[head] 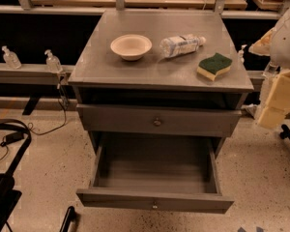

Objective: Close middle drawer

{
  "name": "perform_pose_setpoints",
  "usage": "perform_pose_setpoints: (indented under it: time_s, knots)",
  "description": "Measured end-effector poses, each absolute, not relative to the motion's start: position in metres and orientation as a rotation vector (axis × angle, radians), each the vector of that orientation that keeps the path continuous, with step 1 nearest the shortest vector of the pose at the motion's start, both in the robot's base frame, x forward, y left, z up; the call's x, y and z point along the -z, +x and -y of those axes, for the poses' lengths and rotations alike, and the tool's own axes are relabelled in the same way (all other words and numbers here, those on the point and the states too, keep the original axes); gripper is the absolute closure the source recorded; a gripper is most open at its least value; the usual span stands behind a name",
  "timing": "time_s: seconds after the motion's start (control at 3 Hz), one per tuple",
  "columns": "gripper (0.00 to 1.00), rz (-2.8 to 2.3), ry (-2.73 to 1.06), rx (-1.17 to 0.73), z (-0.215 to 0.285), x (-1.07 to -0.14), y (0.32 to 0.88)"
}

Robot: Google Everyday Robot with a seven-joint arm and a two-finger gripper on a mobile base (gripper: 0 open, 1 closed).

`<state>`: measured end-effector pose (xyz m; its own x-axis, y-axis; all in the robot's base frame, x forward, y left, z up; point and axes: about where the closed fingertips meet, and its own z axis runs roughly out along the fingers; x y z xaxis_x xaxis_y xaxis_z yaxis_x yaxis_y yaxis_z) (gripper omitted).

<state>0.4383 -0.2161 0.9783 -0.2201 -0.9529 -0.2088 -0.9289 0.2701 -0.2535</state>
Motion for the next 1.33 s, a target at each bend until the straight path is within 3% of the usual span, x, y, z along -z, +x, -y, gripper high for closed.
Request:
perform_pose_setpoints:
  time_s: [0.67,1.33]
  knots:
    - [0.0,-2.177,-1.703,0.06,0.215,-0.975,0.441]
    - [0.0,-1.976,-1.542,-0.148,0.174,-0.922,0.43]
